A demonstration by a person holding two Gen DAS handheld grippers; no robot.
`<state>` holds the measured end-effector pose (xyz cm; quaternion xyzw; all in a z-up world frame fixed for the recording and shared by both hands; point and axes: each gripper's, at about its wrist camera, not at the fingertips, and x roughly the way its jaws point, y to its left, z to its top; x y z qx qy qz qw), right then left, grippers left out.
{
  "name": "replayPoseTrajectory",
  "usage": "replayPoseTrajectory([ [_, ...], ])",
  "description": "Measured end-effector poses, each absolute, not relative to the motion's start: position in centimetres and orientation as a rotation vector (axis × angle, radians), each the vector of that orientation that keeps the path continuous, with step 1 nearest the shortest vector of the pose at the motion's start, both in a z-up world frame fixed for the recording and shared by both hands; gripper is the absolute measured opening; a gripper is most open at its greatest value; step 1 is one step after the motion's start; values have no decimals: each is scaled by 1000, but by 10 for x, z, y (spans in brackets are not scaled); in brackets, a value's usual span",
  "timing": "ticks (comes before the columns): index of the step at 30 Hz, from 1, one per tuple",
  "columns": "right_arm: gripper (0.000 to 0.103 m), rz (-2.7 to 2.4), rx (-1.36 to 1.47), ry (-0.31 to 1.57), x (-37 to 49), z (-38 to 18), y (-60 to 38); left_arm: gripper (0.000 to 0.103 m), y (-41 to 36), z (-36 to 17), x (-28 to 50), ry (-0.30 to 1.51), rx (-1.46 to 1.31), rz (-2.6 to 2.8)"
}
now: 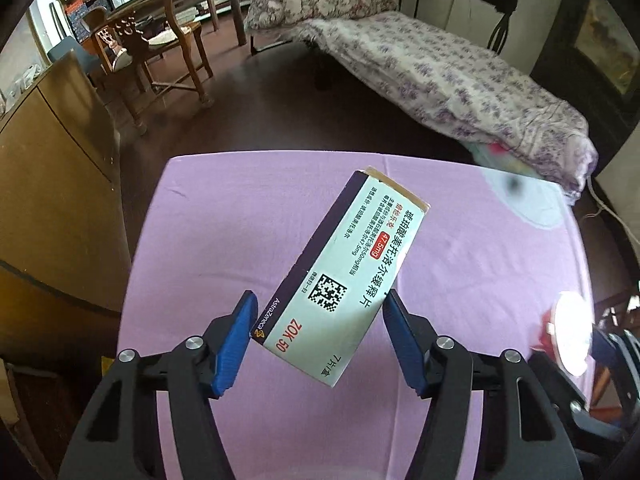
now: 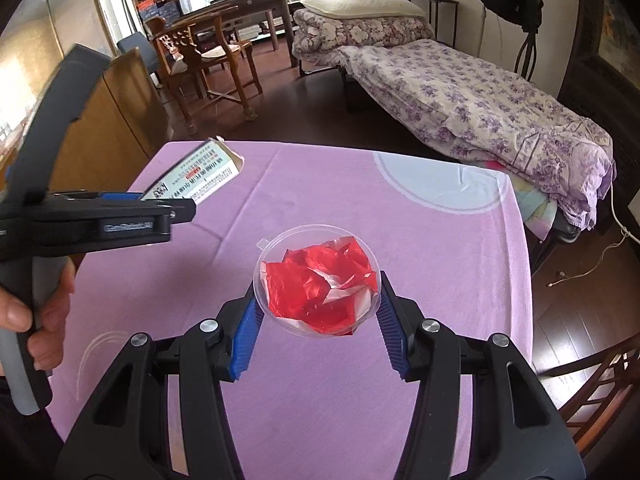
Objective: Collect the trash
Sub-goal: 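Carry medicine box and jelly cup to the red wastebasket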
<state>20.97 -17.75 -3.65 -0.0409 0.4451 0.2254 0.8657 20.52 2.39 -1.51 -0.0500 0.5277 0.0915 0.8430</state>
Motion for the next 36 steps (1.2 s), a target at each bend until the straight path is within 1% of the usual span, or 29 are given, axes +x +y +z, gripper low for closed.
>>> replayPoseTrajectory([
  [6, 53, 488, -37, 944, 173, -26, -180, 64, 32, 1, 139, 1071, -193, 150],
  [18, 53, 542, -6, 990, 78, -37, -165, 64, 65, -4, 20, 1057, -313, 142],
  [28, 53, 579, -68, 1002, 35, -38, -137, 64, 101, 10, -27, 1008, -369, 177],
  [36, 53, 660, -121, 980, 20, -17, -101, 64, 135, 18, -53, 969, -420, 222],
])
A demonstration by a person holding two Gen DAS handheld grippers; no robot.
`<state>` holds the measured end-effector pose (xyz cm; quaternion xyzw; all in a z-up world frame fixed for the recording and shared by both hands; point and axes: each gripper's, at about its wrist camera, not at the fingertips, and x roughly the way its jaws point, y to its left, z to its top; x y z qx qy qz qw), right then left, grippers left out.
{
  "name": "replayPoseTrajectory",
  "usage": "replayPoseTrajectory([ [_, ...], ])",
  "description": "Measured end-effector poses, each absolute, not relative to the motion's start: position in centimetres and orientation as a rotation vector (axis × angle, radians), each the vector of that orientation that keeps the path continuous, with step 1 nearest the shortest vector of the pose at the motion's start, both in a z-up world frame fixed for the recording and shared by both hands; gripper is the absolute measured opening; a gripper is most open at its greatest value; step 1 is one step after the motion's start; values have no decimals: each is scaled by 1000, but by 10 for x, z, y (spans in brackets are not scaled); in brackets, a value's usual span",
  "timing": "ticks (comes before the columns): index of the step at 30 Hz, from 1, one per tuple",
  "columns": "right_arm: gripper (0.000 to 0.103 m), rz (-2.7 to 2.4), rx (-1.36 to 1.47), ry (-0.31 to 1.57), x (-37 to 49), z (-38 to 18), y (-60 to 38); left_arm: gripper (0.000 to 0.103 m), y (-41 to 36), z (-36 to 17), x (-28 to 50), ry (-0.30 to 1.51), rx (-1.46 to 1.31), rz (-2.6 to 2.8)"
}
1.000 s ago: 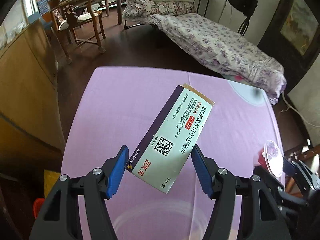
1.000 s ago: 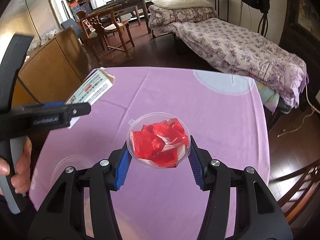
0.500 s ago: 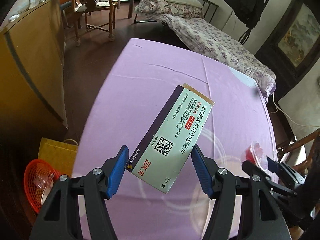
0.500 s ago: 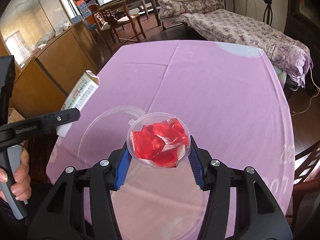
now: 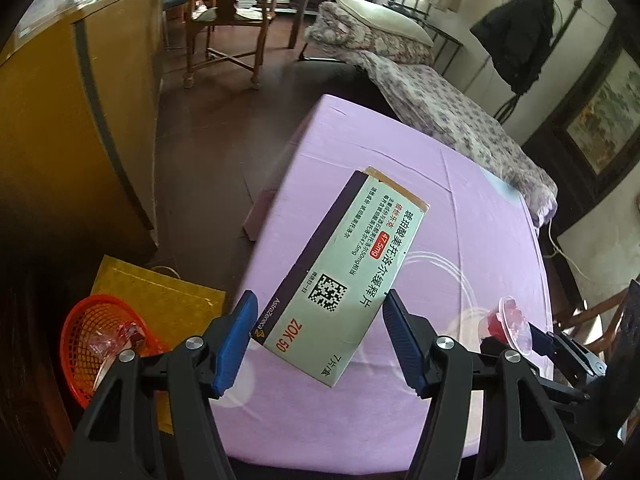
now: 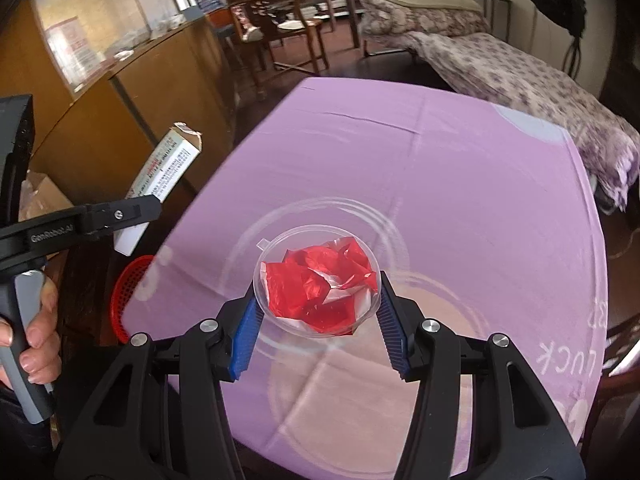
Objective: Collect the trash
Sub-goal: 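Carry medicine box and jelly cup to the red wastebasket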
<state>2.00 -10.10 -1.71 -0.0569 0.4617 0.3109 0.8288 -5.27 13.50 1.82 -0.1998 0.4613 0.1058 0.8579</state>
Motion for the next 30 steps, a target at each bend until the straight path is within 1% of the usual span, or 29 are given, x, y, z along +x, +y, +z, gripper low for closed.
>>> replayPoseTrajectory([
  [11, 53, 844, -216, 963, -7, 6, -24, 64, 202, 21, -102, 919, -510, 325],
  [30, 53, 1106, -427, 952, -73, 18, 113, 64, 314, -3, -207, 884, -667, 571],
])
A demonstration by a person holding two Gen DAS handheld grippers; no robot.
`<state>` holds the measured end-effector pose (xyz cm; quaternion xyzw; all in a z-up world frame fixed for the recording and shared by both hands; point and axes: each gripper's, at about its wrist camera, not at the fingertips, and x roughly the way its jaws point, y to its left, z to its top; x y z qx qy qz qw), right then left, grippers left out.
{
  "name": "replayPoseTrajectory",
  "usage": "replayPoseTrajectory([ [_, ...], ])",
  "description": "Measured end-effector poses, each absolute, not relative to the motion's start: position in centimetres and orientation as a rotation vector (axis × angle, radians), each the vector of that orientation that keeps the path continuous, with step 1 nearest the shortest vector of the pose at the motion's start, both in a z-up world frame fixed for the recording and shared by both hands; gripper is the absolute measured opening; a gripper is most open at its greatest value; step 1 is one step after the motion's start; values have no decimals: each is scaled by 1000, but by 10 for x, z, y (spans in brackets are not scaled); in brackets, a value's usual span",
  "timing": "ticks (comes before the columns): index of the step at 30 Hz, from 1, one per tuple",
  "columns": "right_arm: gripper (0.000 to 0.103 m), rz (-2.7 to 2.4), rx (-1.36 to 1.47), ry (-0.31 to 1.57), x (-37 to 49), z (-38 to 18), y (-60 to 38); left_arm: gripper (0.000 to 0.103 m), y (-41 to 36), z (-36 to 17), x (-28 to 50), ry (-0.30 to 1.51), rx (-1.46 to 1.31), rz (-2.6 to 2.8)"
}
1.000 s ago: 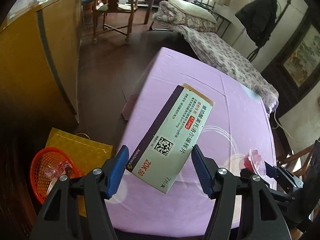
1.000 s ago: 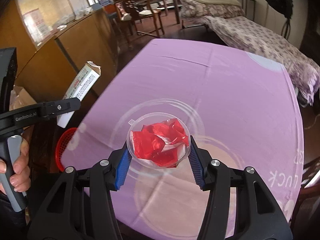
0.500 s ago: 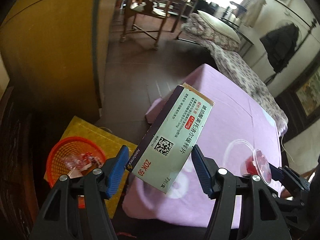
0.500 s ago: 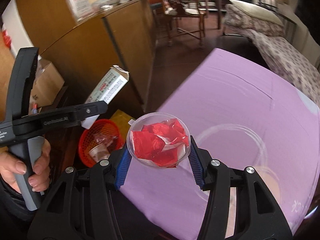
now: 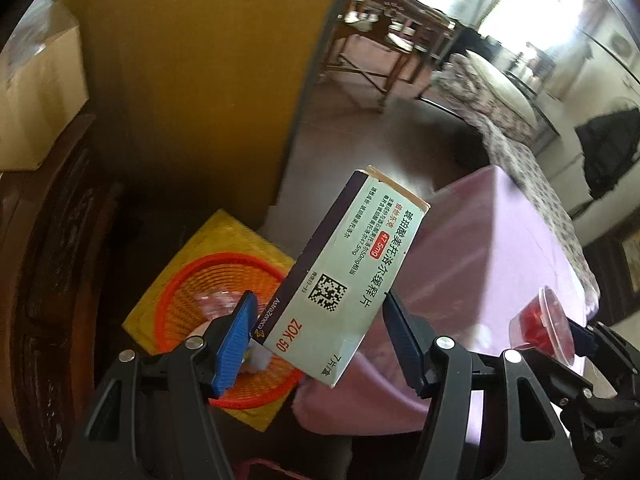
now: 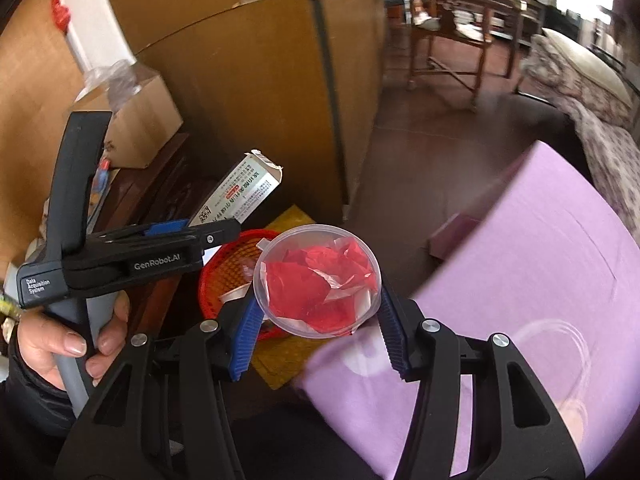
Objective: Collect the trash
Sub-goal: 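Carry medicine box and jelly cup to the red wastebasket, then open both grippers over the red wastebasket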
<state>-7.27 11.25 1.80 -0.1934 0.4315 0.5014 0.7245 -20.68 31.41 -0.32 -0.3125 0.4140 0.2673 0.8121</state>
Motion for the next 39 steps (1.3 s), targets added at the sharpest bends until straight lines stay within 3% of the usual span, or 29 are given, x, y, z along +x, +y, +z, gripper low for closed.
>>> replayPoseTrajectory([
  [12, 53, 1215, -552, 1045, -105, -16, 179, 64, 355, -44, -246, 955, -731, 700],
  [31, 53, 1224, -747, 1095, -118, -63, 238, 64, 375, -79, -241, 1016, -768, 773],
  [34, 56, 1227, -759, 1097, -120, -69, 245, 64, 378, -81, -241, 1030, -781, 785],
  [36, 66, 1223, -755, 1087, -120, -69, 246, 66, 379, -82, -242, 1040, -790, 789],
  [39, 70, 1221, -738, 1073, -118, -67, 242, 76, 378, -81, -244, 1051, -784, 810],
])
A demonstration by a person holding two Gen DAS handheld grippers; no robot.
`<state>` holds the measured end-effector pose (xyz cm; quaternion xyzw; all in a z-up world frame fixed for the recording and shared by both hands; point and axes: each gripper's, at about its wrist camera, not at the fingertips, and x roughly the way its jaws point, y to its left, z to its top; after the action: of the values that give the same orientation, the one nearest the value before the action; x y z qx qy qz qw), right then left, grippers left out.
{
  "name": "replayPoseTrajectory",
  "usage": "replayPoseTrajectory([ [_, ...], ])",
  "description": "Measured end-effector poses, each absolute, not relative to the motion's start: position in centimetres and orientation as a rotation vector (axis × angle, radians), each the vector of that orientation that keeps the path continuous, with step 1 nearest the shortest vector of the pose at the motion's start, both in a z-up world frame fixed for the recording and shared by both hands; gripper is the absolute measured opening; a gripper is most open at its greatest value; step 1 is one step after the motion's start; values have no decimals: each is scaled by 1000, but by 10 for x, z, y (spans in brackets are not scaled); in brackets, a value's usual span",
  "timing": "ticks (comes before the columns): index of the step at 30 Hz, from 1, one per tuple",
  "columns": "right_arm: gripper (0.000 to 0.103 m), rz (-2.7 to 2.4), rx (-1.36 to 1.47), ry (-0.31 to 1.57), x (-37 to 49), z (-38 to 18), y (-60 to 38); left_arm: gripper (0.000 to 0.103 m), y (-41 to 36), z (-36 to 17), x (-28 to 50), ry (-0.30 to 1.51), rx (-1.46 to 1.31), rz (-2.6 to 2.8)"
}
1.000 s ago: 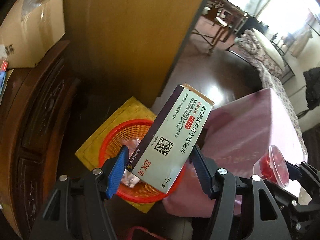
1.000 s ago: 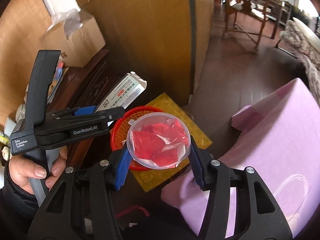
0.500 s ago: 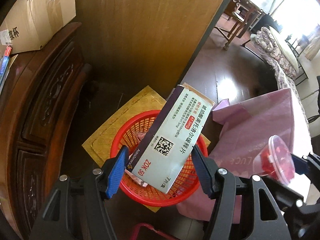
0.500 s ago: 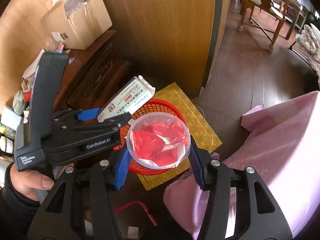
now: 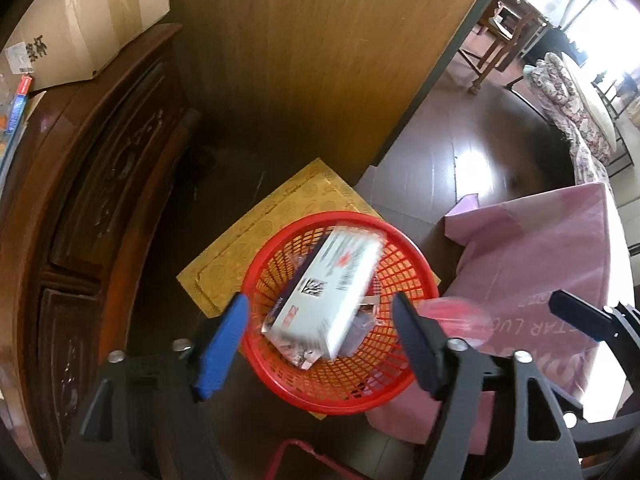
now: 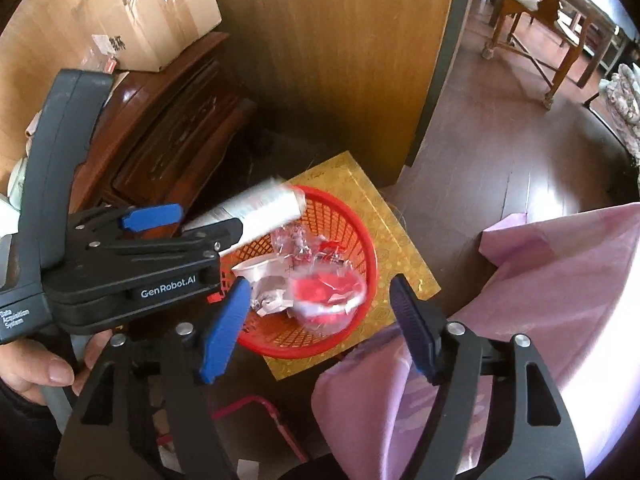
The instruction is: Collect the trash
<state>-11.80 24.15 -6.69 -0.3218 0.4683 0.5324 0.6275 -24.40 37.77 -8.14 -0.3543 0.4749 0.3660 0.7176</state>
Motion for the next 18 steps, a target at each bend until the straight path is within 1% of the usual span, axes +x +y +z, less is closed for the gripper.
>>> replayPoseTrajectory([
  [7, 71, 1195, -721, 1081, -109, -56, 225, 83, 369, -71, -246, 1061, -774, 825],
  [9, 71, 1183, -707, 1081, -106, -50, 218, 84, 365, -64, -247, 1051, -771, 829],
  [10, 74, 1177, -706, 1081, -106, -48, 215, 85, 364, -62, -247, 1048, -771, 830],
  [18, 75, 1153, -704, 1100, -114, -34, 193, 88, 345, -34, -252, 1038, -725, 849],
])
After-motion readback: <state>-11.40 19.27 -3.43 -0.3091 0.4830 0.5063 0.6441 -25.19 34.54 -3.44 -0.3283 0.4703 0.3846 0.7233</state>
